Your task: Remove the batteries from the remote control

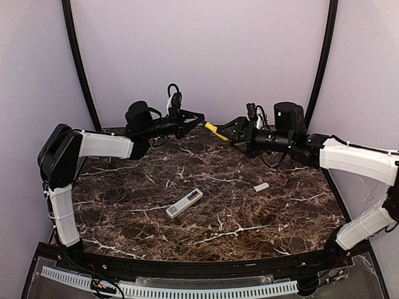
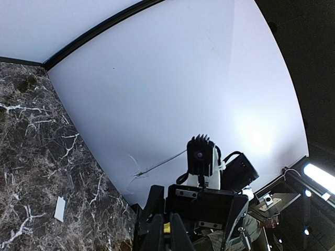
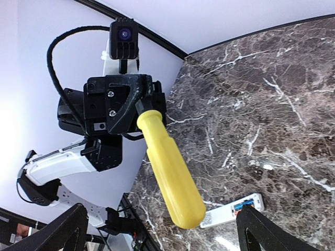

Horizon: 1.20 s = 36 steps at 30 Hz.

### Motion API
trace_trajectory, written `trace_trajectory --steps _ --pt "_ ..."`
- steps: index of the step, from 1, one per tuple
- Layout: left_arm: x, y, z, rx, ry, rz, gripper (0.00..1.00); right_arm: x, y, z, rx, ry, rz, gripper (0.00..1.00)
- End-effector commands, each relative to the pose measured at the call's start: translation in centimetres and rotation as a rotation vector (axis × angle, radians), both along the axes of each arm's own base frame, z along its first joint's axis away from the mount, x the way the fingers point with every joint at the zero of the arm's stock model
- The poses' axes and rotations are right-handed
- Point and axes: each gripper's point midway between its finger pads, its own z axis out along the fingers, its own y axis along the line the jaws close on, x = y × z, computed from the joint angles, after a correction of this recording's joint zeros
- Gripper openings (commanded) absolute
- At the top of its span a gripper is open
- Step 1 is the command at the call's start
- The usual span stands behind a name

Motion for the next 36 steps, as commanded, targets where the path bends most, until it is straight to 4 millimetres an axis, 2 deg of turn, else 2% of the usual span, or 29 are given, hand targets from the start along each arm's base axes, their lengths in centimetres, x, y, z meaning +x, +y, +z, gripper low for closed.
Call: trace_trajectory --steps 1,9,13,23,36 --pt "-0.2 0.4 3.4 -0.091 -0.055 0.013 0.0 -0.2 1.5 3.2 0.23 0.009 0.052 0.98" --pt "-0.3 0.6 3.4 -0.117 -0.037 0.026 0.0 0.9 2.3 4.6 0.345 -0.024 0.051 0.92" --pt "-0.6 0.5 3.4 -0.121 -0.033 0.025 0.0 1.6 3.0 4.9 0.354 -0.035 0.058 0.87" --pt "-1.3 0.3 3.4 -0.133 -0.032 0.017 0.0 2.6 3.0 5.1 0.353 -0.055 0.021 0.75" --pt "-1.5 0.1 3.1 -0.134 -0.03 0.028 0.0 3.0 3.4 5.6 0.358 -0.068 0.022 0.53"
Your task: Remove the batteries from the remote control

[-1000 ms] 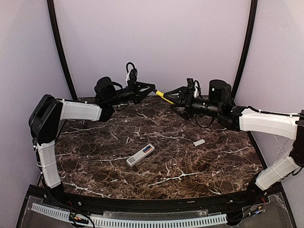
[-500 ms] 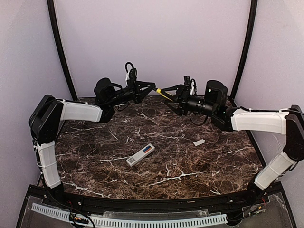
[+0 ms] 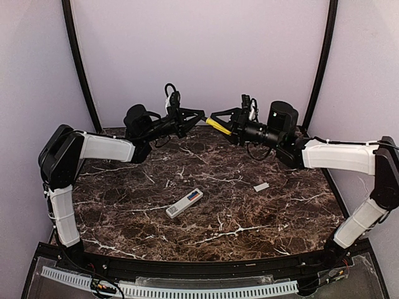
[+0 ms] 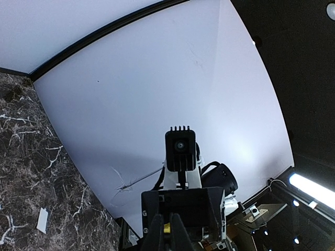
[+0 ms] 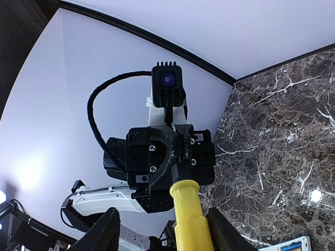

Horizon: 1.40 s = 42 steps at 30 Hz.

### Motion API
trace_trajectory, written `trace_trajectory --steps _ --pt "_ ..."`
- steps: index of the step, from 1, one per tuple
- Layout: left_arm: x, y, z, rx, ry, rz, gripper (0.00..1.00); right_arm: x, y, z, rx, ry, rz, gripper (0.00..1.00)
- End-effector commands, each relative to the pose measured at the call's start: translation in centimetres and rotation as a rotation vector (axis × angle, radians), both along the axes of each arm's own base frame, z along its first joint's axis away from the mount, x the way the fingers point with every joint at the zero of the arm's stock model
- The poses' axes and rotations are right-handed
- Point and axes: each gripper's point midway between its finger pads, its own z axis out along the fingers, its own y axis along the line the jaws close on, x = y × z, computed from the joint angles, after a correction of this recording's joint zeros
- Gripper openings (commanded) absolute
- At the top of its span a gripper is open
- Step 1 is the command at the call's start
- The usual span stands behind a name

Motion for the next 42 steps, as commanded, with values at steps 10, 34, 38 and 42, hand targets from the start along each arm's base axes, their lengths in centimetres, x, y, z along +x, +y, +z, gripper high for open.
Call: trace_trajectory --steps 10,34,38,42 --pt "-0.9 0.1 0.8 -0.021 -0.039 0.015 0.0 0.2 0.0 2.1 0.038 -0.062 -0.004 0.32" --pt "-1.4 0.1 -0.5 0.048 -0.05 0.031 0.3 0.0 -0.4 -0.9 -0.043 0.013 -0.018 0.0" --pt "-1.4 0.8 -1.1 0.062 -0.055 0.041 0.44 -0.1 -1.1 -1.8 -0.105 0.024 -0.044 0.0" --pt "-1.3 1.9 -2.3 0.078 -0.036 0.058 0.52 -0.3 -1.9 -2.9 -0.155 0.04 -0.069 0.0"
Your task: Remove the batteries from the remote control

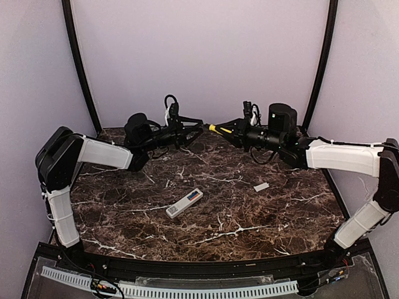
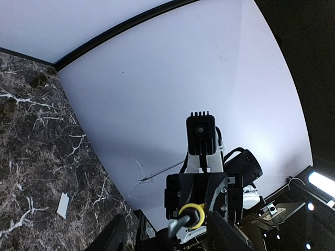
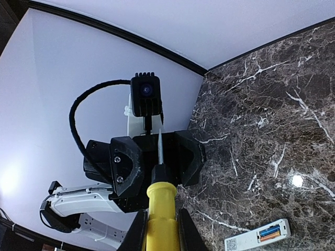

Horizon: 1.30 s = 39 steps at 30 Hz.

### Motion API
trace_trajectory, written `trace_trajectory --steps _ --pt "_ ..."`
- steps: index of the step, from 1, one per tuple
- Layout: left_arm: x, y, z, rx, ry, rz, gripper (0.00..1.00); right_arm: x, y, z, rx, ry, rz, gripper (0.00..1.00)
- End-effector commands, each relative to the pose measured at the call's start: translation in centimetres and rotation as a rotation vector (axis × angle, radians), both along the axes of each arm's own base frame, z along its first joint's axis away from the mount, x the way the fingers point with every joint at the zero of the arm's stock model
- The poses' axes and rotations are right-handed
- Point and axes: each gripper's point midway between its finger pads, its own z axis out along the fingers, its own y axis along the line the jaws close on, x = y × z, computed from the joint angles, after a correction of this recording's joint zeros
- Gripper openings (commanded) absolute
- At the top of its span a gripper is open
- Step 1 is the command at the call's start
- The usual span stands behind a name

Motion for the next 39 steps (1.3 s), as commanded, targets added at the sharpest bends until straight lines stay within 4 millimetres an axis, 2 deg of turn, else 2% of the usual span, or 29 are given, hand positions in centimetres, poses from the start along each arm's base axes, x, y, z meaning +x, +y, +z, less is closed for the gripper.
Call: trace_trajectory --steps 1,5,7,11,12,13,14,15,16,17,18,19,20,22,25,29,32,34,39 --pt "-0.9 1.9 1.0 0.006 -0.045 0.014 0.53 -0.6 -1.3 -0.3 -0.055 -0.022 -0.037 0.0" --pt "-1.1 3.1 -0.4 0.048 -0.043 0.037 0.6 -0.6 -2.2 -1.3 -0.106 -0.01 -0.07 0.0" --pt "-1.2 3.5 -2.0 0.116 -0.013 0.051 0.64 -0.5 -2.6 -1.7 -0.139 -0.007 -0.088 0.0" --pt "-1.6 4.8 -4.7 0.297 -0.012 0.105 0.77 -0.5 -3.6 -2.3 -0.195 -0.013 -0.123 0.0" --pt "-1.4 5.4 -4.3 0.345 -0.072 0.149 0.82 -0.5 -3.8 -2.5 -0.206 -0.014 -0.127 0.0" --pt "-1.6 6.0 -6.3 0.436 -0.022 0.156 0.87 -0.5 -4.0 -2.5 -0.213 -0.017 -0.131 0.0" --pt "-0.9 7.0 -5.5 0.509 -0.094 0.226 0.91 -0.5 -4.2 -2.7 -0.221 -0.013 -0.134 0.0" --pt "-1.2 8.1 -7.5 0.619 -0.044 0.235 0.97 -0.6 -4.3 -2.9 -0.225 -0.012 -0.133 0.0" --pt "-0.4 9.5 -6.5 0.689 -0.112 0.316 0.98 -0.6 -4.4 -3.0 -0.229 -0.009 -0.132 0.0" --pt "-0.6 10.7 -7.5 0.766 -0.086 0.334 0.98 -0.6 -4.5 -3.2 -0.231 -0.008 -0.13 0.0" --pt "0.1 12.2 -6.5 0.811 -0.125 0.411 0.99 -0.6 -4.6 -3.2 -0.232 -0.01 -0.127 0.0" --pt "-0.1 13.2 -7.2 0.866 -0.106 0.425 0.98 -0.5 -4.7 -3.3 -0.235 -0.009 -0.128 0.0" --pt "0.1 14.3 -6.8 0.906 -0.137 0.464 0.98 -0.6 -4.8 -3.5 -0.239 -0.009 -0.126 0.0" --pt "-0.3 15.3 -7.1 0.984 -0.171 0.459 0.98 -0.5 -5.1 -3.8 -0.245 -0.004 -0.127 0.0" --pt "-1.8 15.5 -8.4 1.081 -0.188 0.371 0.91 -0.7 -5.5 -4.3 -0.261 0.004 -0.117 0.0" --pt "-5.0 14.2 -10.9 1.192 -0.247 0.227 0.89 -1.2 -6.5 -5.3 -0.292 0.02 -0.131 0.0" --pt "-8.0 12.4 -11.9 1.16 -0.289 0.078 0.9 -1.5 -7.8 -5.9 -0.315 0.03 -0.157 0.0" --pt "-10.2 11.1 -12.6 1.132 -0.299 -0.041 0.97 -1.8 -8.7 -6.3 -0.33 0.038 -0.181 0.0" --pt "-13.5 9.6 -14.5 1.161 -0.317 -0.204 0.98 -2.3 -10.3 -7.3 -0.355 0.055 -0.23 0.0"
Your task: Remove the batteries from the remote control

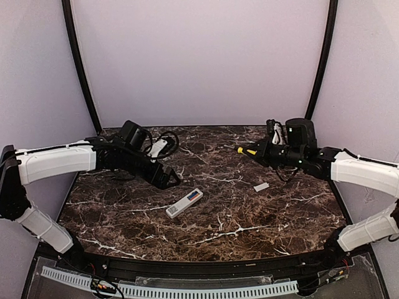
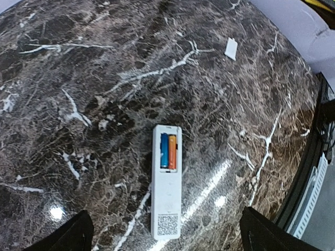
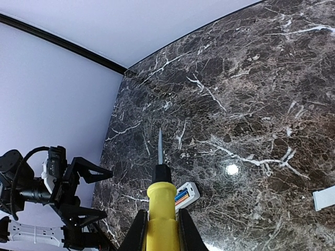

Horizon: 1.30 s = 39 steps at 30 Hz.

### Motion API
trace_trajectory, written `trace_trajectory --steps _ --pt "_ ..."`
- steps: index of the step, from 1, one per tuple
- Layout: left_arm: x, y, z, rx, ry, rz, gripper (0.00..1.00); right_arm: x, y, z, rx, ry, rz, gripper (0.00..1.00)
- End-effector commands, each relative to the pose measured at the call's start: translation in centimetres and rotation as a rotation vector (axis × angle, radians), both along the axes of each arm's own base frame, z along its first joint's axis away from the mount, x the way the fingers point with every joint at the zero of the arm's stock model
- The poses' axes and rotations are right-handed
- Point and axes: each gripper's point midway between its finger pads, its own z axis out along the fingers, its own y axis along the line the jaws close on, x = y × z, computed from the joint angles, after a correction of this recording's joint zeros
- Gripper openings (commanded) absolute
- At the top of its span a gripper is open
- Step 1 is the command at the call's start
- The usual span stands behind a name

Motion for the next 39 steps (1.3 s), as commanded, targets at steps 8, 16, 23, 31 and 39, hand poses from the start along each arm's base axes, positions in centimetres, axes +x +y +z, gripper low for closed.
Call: trace_trajectory --steps 8,16,23,31,39 --pt "-6.6 -0.6 -5.4 0.189 0.206 -0.226 0.94 -0.4 -2.4 -1.2 -0.076 -0.008 -0.059 0.0" --pt "-6.8 -1.1 -7.9 0.261 0.246 -0.235 0.86 -0.3 -2.5 -1.3 -0.097 -0.012 -0.053 0.0" --pt "-5.8 -1.0 -9.4 0.33 0.227 -0.213 0.76 -0.4 -2.6 -1.9 -0.105 -0.002 -0.052 0.0" --pt "-4.4 -2.2 -10.1 0.27 0.126 -0.188 0.63 -0.3 -2.9 -2.2 -0.11 0.006 -0.059 0.0" --pt "-4.4 -2.7 -11.4 0.226 0.053 -0.179 0.61 -0.1 -2.8 -2.3 -0.112 0.01 -0.052 0.0"
